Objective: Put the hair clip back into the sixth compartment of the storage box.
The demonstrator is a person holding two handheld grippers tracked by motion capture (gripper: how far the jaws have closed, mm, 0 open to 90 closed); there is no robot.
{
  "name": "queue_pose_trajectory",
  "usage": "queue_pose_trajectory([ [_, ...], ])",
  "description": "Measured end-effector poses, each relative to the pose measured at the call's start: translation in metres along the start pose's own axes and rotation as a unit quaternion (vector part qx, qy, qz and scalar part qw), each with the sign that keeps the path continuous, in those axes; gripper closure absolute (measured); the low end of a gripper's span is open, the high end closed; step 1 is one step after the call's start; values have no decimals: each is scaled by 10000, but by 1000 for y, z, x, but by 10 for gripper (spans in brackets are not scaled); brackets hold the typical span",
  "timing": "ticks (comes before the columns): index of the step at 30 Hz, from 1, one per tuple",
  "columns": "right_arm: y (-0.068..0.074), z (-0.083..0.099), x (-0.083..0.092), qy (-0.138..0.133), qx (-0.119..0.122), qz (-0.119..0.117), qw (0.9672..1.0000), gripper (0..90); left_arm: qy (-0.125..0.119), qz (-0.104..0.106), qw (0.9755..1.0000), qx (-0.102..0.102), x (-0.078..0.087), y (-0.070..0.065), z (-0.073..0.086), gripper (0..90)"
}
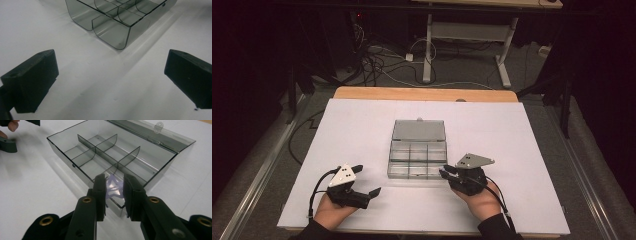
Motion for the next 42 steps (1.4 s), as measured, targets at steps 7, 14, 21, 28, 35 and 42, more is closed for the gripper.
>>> queue_pose_trajectory([
  [7,-1,-6,-7,61,39,1,10000,740,-4,-2,10000,3,0,0,0,0],
  [14,-3,-10,-14,119,52,-3,9999,739,-5,1,10000,5,0,0,0,0],
  [21,-4,-14,-19,158,52,-15,9999,739,-6,4,10000,11,0,0,0,0],
  [28,-5,-15,-27,218,18,-2,9998,738,-6,4,10000,6,0,0,0,0],
  [35,-8,-12,-34,355,-47,1,9994,737,-5,7,10000,6,0,0,0,0],
  [42,-7,-10,-37,401,-44,-3,9992,735,-7,9,10000,3,0,0,0,0],
])
Point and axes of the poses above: each handheld gripper's, and its own axes: x roughly backward along the jaws, z roughly out of its underside, y roughly to its left, the point moved 8 cm from there along -x, roughly forward along the jaws
